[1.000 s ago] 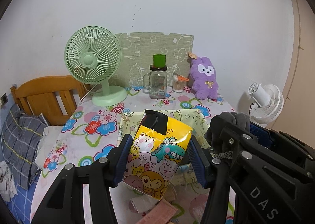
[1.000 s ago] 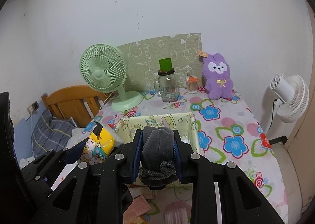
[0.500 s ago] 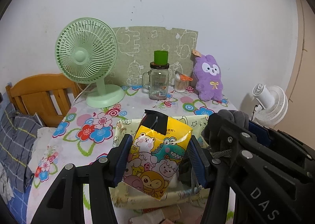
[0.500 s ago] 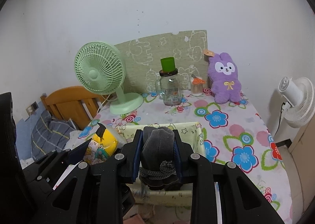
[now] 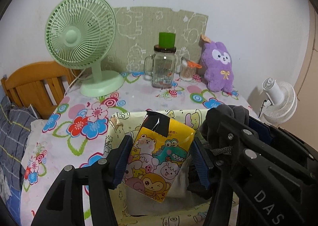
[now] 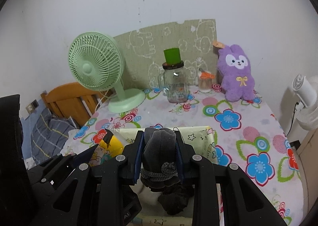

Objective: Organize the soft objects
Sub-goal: 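Lower the yellow bag with the left tool into the box while the right tool drops the hat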

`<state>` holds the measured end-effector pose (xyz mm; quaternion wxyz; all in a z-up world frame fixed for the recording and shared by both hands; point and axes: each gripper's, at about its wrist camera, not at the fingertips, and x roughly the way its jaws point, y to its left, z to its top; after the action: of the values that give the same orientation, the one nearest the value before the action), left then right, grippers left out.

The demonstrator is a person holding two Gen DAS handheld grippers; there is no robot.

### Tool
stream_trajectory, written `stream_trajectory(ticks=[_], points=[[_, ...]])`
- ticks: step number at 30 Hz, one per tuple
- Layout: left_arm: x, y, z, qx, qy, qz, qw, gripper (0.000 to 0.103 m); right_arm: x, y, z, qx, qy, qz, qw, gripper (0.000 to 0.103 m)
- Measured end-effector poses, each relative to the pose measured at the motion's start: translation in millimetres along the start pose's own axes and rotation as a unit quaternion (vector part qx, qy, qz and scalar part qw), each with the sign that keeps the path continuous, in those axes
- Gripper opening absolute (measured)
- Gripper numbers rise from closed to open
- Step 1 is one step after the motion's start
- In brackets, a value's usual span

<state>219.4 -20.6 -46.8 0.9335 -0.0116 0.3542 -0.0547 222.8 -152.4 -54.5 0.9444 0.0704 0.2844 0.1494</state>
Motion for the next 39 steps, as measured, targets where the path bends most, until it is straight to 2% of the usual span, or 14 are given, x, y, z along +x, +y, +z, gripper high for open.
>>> stream_trajectory(ticks=[5,9,11,12,13,15,24,31,39], points=[[12.5,-0.6,-1.7,0.004,0.014,0.009,0.9999,0.072,16.8,-1.1,-1.1,-0.005,0.009,0.003,1.000,0.032],[17.7,0.8,-3.6,0.009,0.017,0.006,0.9998,0.072,28.4,-1.7,-2.8,-0.008,0.021,0.006,1.000,0.036],[18.6,1.7,-3.8,0.009,0.018,0.004,0.9998,0.072,31.6,-4.6,-3.8,0.000,0.027,0.007,1.000,0.057],[18.8,1.6,-3.9,0.009,0.019,0.003,0.9998,0.075,31.2,-5.9,-4.2,0.002,0.025,0.002,1.000,0.073],[18.6,1.2,-3.9,0.010,0.018,0.003,0.9998,0.077,29.3,-7.0,-4.9,0.005,0.017,-0.005,1.000,0.078],[16.8,0.7,-4.0,0.011,0.015,0.002,0.9998,0.086,27.7,-7.0,-4.8,0.005,0.016,-0.007,1.000,0.079],[-2.0,-2.7,-2.5,0.016,-0.009,0.002,0.9998,0.100,10.3,-3.9,-1.6,0.002,0.002,-0.011,1.000,0.093],[-24.5,-7.2,-4.1,0.020,-0.028,0.008,0.9994,0.103,-14.8,0.4,-2.1,0.001,-0.012,-0.019,1.000,0.097],[-54.4,-9.1,-9.8,0.016,-0.049,0.017,0.9985,0.103,-47.6,8.7,-5.5,-0.005,-0.029,-0.026,0.999,0.097]])
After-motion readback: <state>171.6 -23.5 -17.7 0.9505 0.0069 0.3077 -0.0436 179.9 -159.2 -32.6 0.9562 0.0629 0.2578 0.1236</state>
